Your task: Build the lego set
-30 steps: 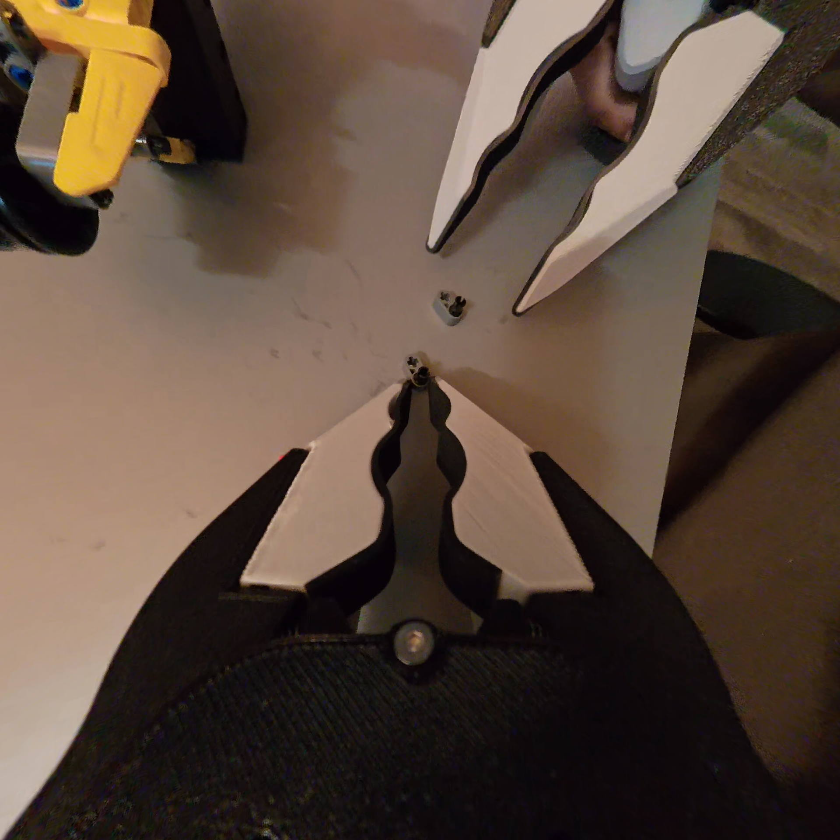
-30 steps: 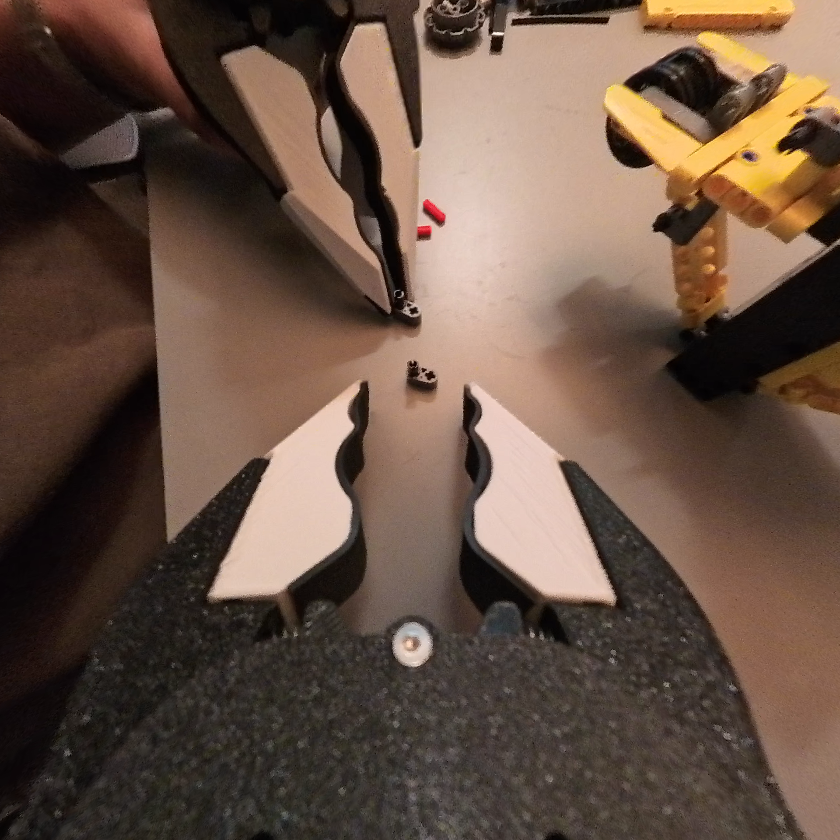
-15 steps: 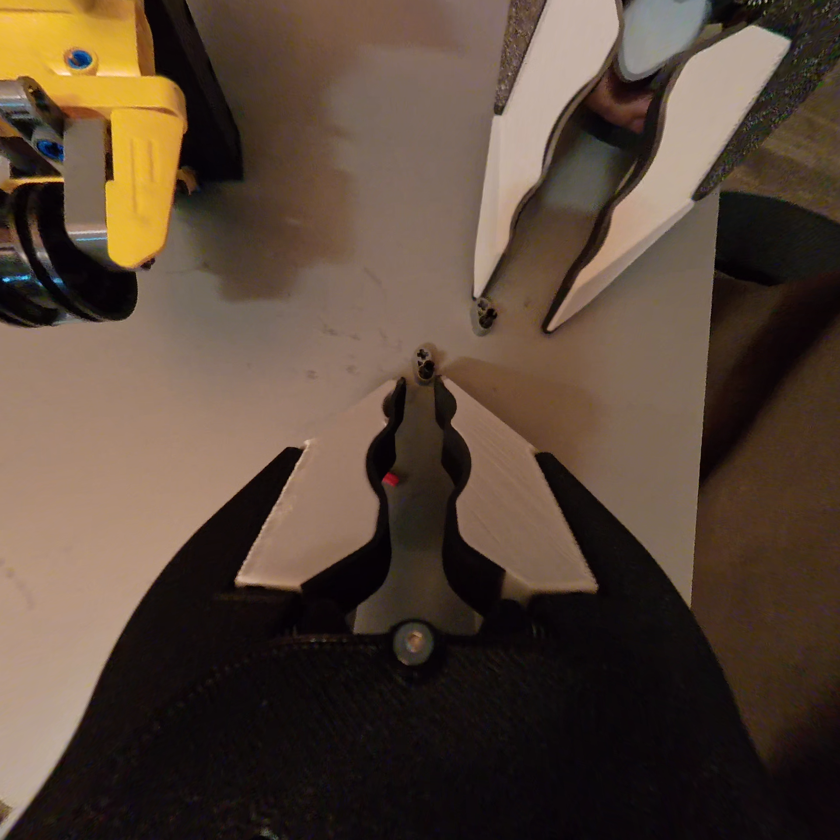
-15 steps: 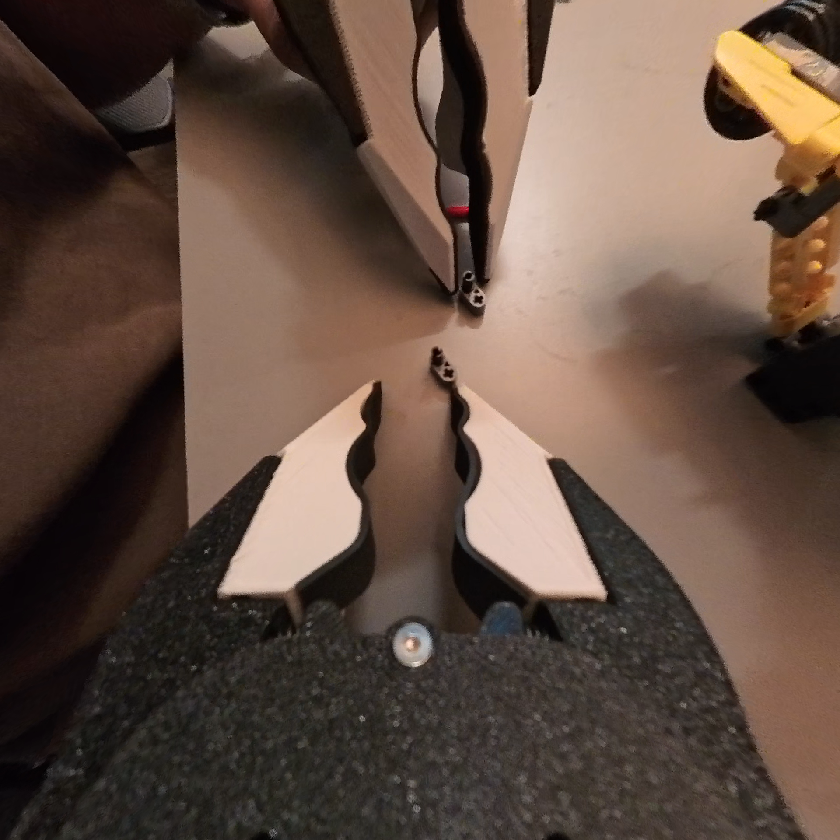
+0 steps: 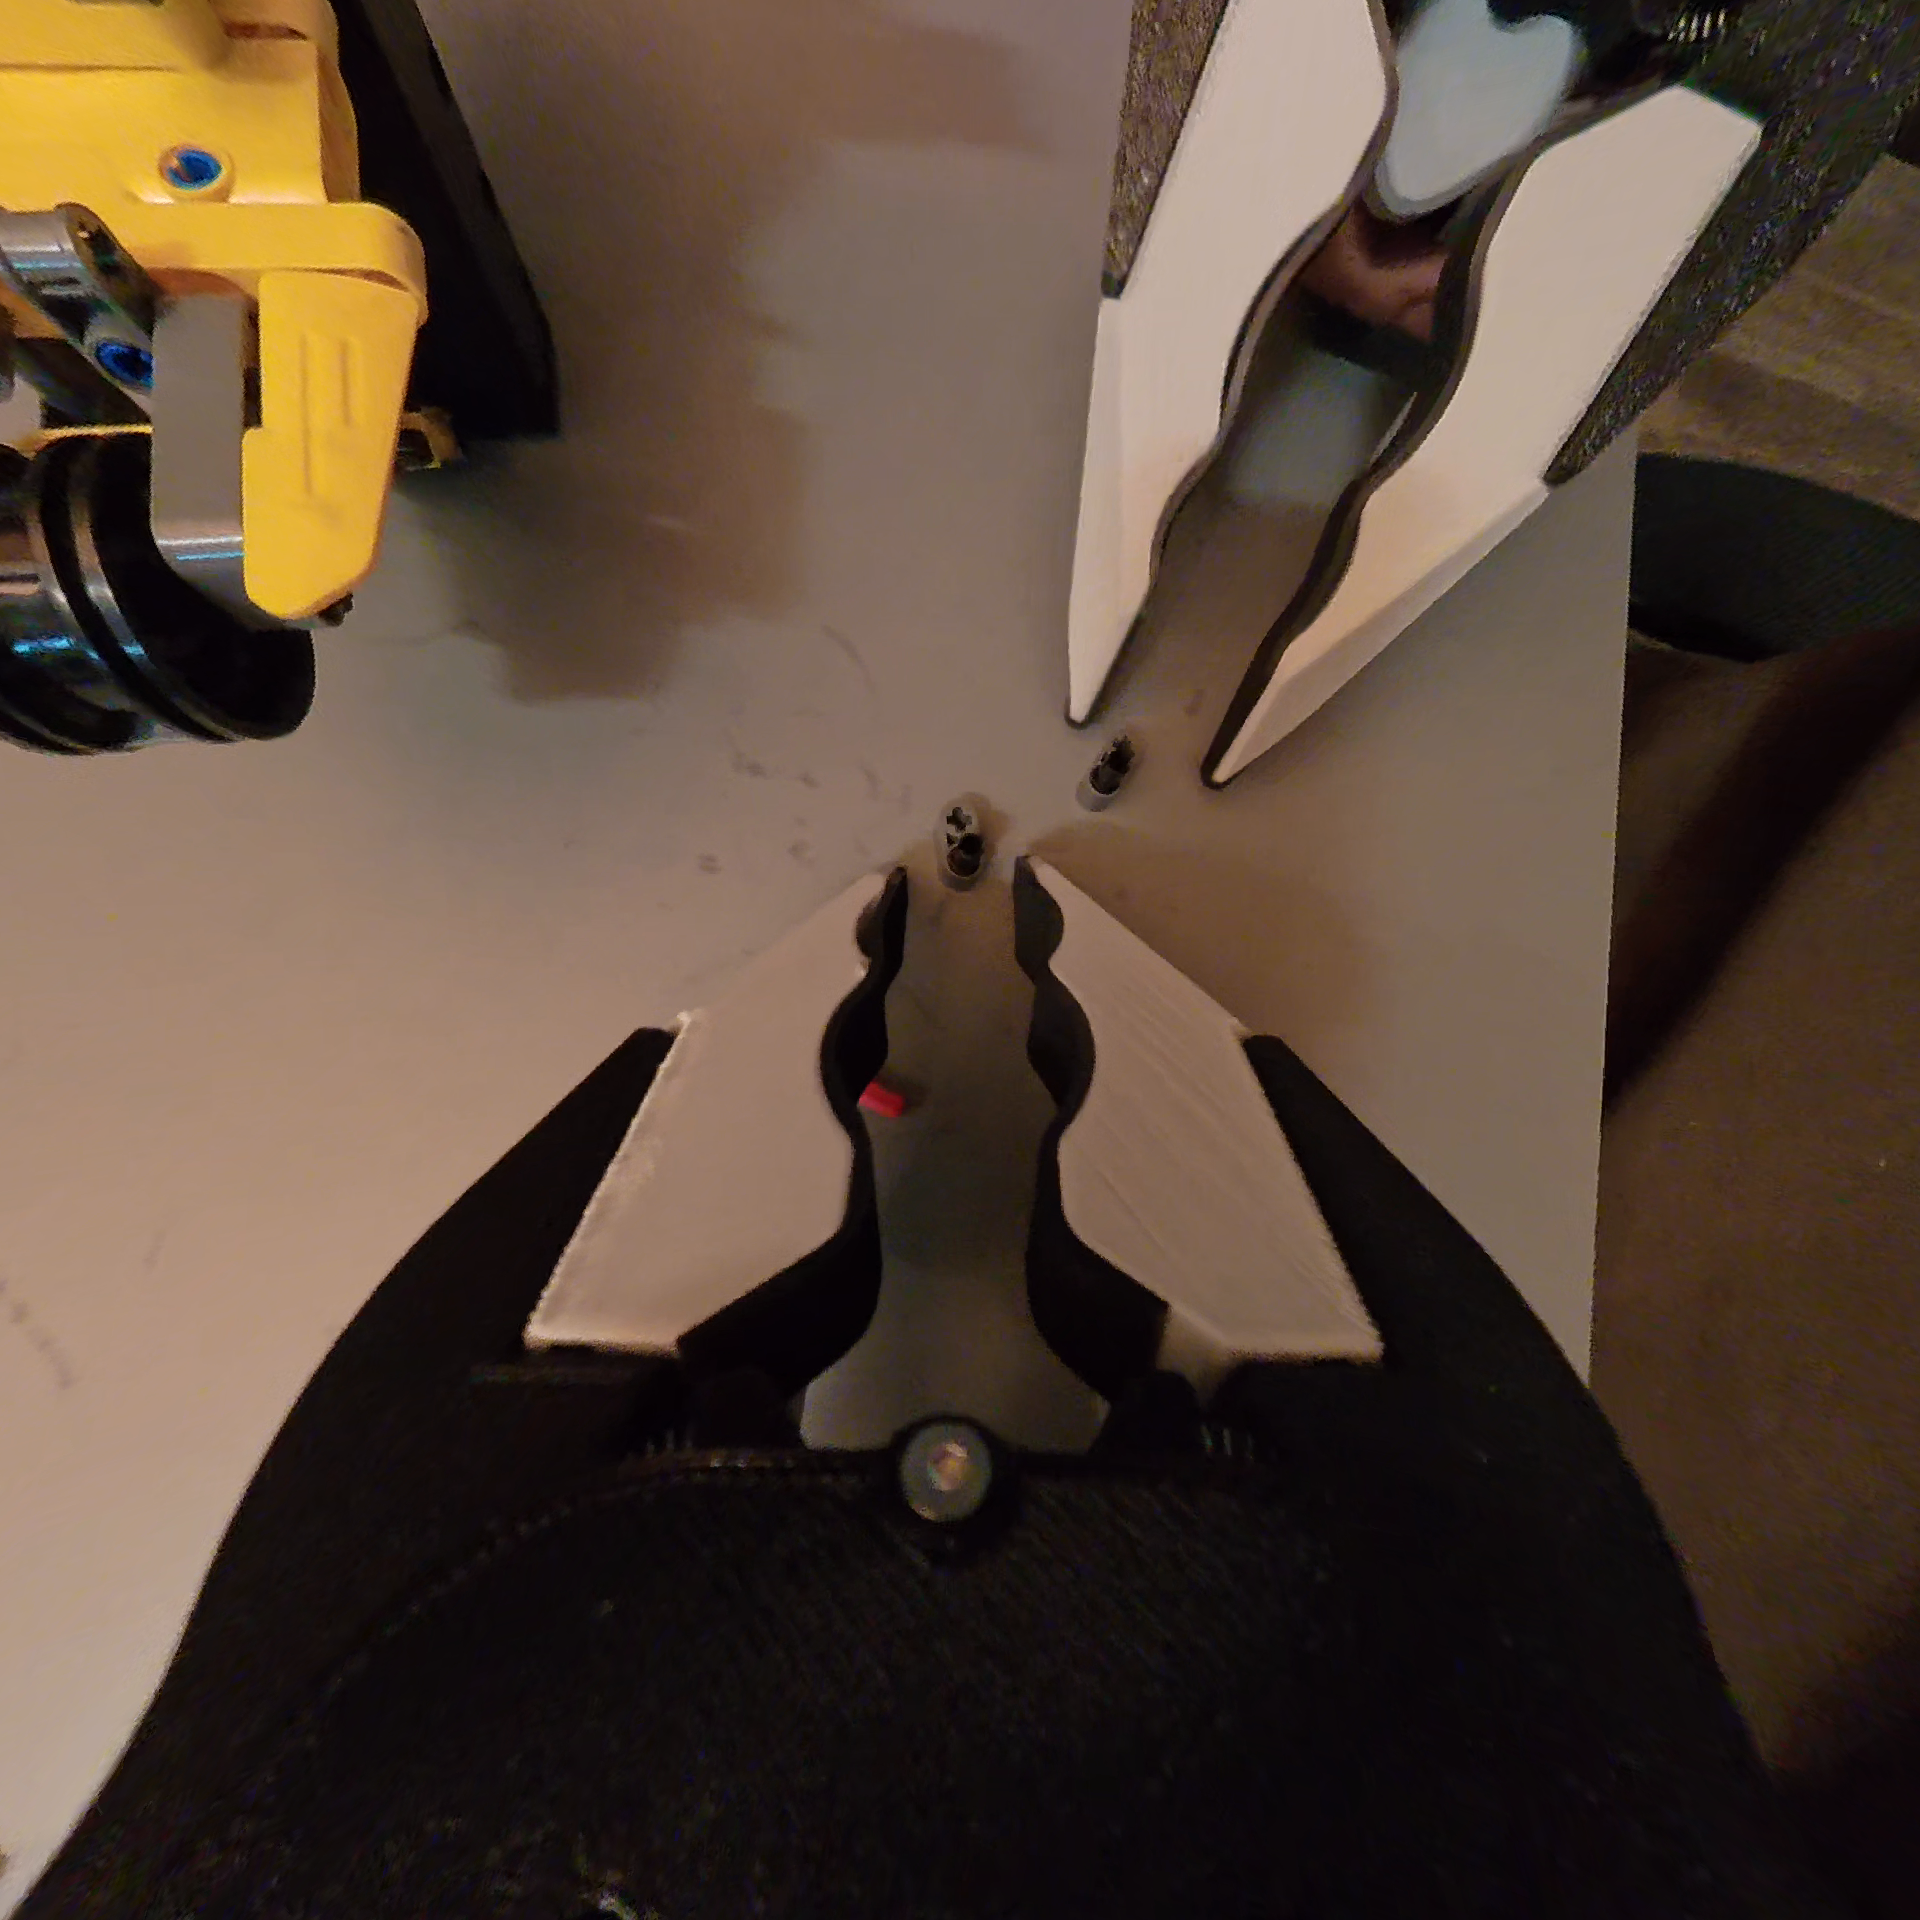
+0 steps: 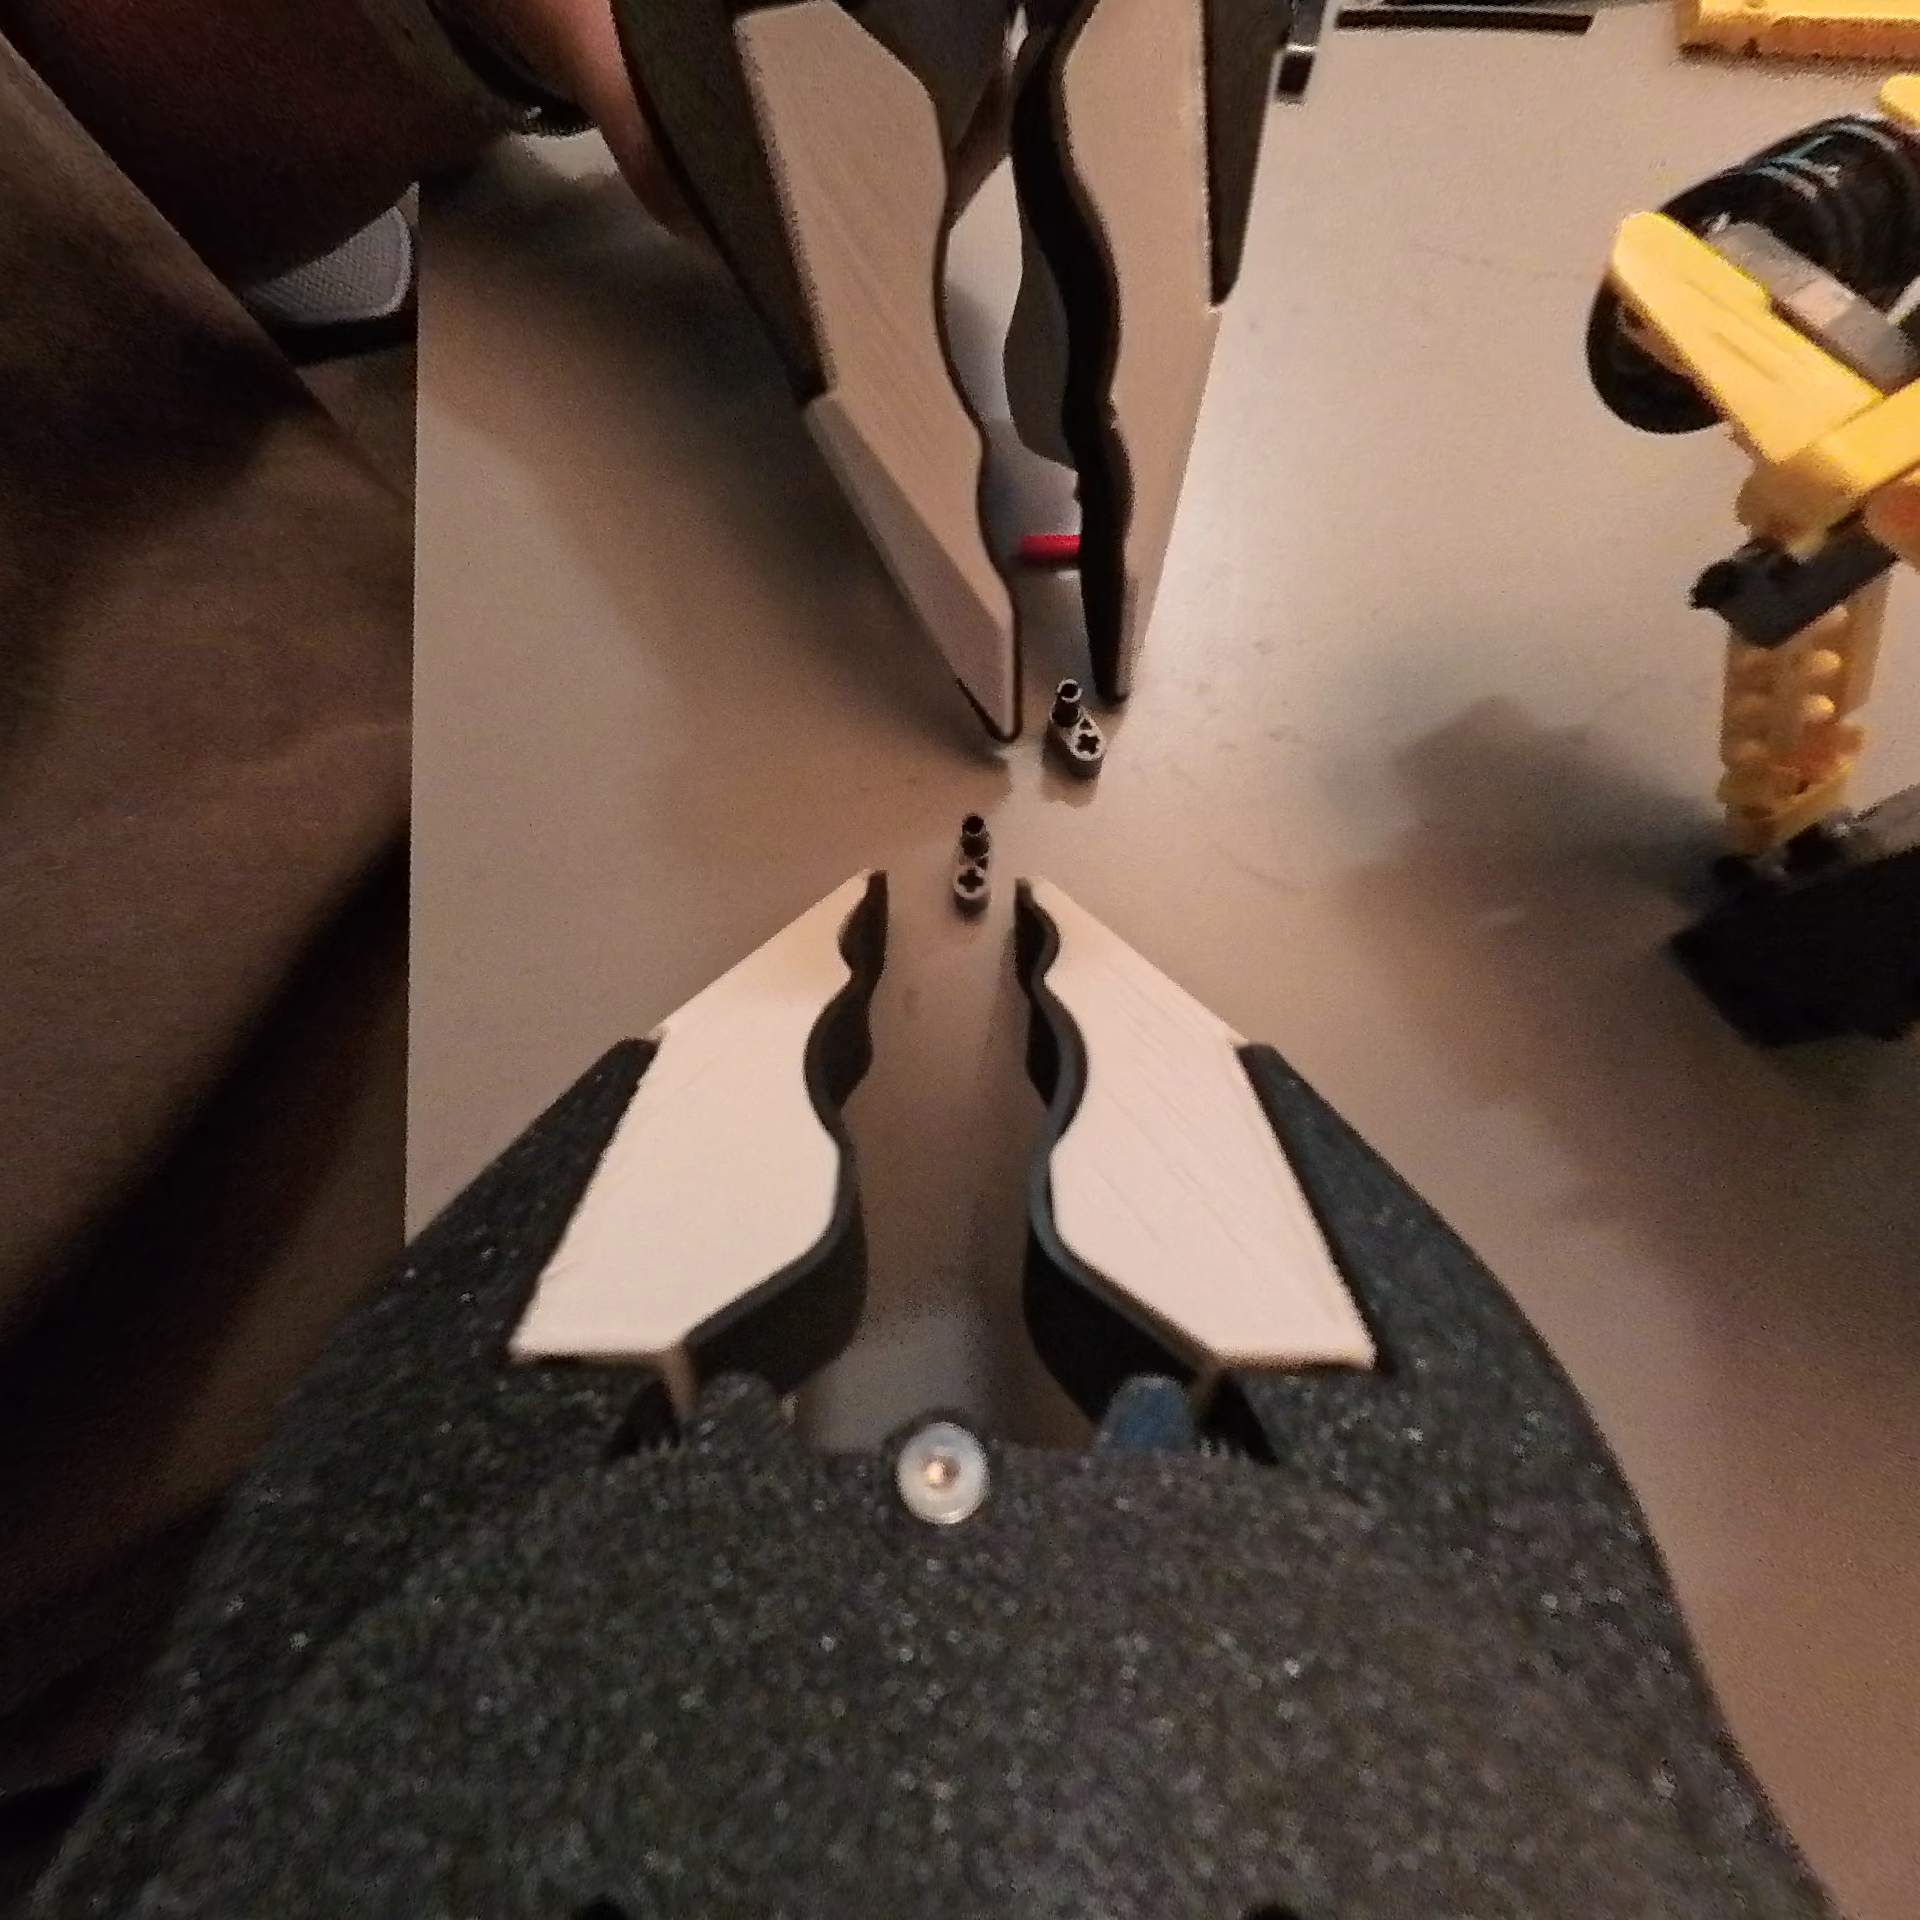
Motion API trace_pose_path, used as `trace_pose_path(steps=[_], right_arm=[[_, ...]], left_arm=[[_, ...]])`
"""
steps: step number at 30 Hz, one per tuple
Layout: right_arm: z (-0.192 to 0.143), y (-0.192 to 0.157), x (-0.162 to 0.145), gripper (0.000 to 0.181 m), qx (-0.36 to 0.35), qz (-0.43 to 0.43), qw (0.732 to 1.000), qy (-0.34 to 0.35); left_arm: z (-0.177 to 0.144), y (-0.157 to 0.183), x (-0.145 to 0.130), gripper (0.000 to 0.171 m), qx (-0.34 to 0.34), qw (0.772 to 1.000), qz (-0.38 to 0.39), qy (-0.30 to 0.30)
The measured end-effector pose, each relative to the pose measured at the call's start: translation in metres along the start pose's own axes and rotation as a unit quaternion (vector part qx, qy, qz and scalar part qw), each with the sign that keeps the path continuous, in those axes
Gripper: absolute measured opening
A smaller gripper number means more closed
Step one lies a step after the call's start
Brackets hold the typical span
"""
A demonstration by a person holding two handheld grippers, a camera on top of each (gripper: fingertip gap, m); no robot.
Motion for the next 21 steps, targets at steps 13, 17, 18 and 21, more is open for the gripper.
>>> trace_pose_path(steps=[13,17,18,21], right_arm=[[0.009,0.006,0.006,0.007,0.014,-0.041,0.999,-0.002],[0.011,0.006,0.007,0.007,0.021,-0.046,0.999,-0.002],[0.011,0.006,0.007,0.007,0.021,-0.047,0.999,-0.002],[0.013,0.007,0.007,0.007,0.016,-0.049,0.999,-0.008]], left_arm=[[0.008,0.0,0.006,0.003,-0.001,0.999,0.053,-0.004],[0.008,0.0,0.005,0.003,-0.009,0.999,0.051,0.002],[0.009,-0.001,0.005,0.003,-0.01,0.999,0.049,0.002],[0.009,-0.001,0.006,0.004,-0.011,0.999,0.043,0.003]])
Point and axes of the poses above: each gripper's, where its closed fingertips meet, z out along the fingers, x out of its top, y = z × x across the jaws, the point moved 7 cm from there along -z, back along the fingers, and after that the axes turned 12 degrees about -z, right-handed, at the moved point
